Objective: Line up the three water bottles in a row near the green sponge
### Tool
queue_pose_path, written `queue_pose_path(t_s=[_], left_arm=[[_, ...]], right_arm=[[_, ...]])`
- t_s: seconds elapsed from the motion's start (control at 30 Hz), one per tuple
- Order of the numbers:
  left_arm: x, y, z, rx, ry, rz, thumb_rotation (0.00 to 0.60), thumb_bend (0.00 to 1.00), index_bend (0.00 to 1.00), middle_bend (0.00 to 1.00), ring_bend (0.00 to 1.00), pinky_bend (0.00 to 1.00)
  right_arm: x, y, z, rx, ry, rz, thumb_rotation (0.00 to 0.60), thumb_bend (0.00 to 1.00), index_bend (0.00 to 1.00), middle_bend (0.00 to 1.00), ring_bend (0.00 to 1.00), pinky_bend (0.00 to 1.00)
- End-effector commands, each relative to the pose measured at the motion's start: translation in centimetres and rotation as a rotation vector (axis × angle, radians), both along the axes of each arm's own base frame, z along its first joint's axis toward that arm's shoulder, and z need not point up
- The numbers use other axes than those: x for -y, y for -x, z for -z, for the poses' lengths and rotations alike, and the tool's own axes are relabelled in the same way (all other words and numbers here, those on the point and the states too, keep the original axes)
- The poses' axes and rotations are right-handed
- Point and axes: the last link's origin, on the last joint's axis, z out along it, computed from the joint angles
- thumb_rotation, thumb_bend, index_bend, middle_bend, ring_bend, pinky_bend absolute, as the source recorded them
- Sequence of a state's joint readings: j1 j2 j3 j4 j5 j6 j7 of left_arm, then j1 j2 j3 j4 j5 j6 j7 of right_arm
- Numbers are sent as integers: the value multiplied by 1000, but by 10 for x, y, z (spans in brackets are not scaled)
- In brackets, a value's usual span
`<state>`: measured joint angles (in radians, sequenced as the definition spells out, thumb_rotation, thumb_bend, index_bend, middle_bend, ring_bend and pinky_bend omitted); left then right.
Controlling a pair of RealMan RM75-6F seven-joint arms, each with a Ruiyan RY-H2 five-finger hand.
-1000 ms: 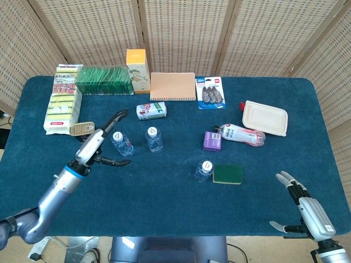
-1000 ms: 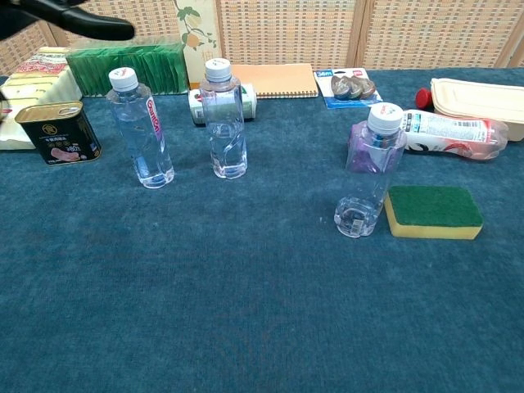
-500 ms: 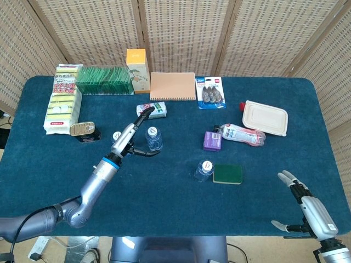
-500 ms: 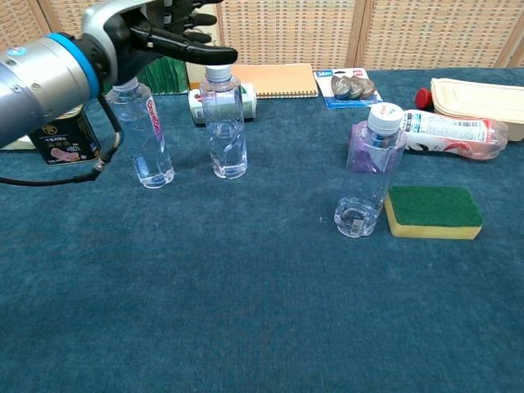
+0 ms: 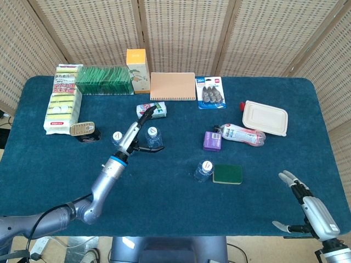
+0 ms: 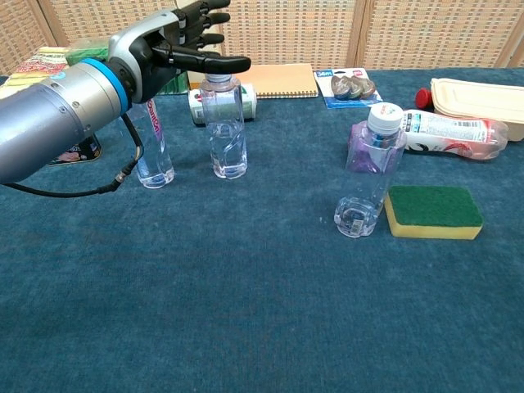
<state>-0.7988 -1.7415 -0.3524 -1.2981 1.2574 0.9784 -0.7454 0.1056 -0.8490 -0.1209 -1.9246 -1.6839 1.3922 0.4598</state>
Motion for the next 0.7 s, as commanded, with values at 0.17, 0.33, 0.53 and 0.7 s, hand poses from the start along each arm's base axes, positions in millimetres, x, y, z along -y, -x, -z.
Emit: queue_pose_path(t_s=[0.17,0.33,0.53,0.7], left_arm=[[-2,5,19,25,32,-25,600,54,0,0,0,41],[-4,12,29,39,40,-50,600,55,0,0,0,41],[-7,23,44,34,55,-73,600,54,0,0,0,41],[-7,26,61,16,85,-78,600,60,0,0,0,41]], right_arm=[[0,1,-2,4,3,5,600,55,26,0,0,8],[0,2,-2,7,0,9,600,54,27,0,0,8],[1,2,-2,7,-6,7,600,54,26,0,0,8],[2,1,-1,8,-13,7,600,56,26,0,0,7]])
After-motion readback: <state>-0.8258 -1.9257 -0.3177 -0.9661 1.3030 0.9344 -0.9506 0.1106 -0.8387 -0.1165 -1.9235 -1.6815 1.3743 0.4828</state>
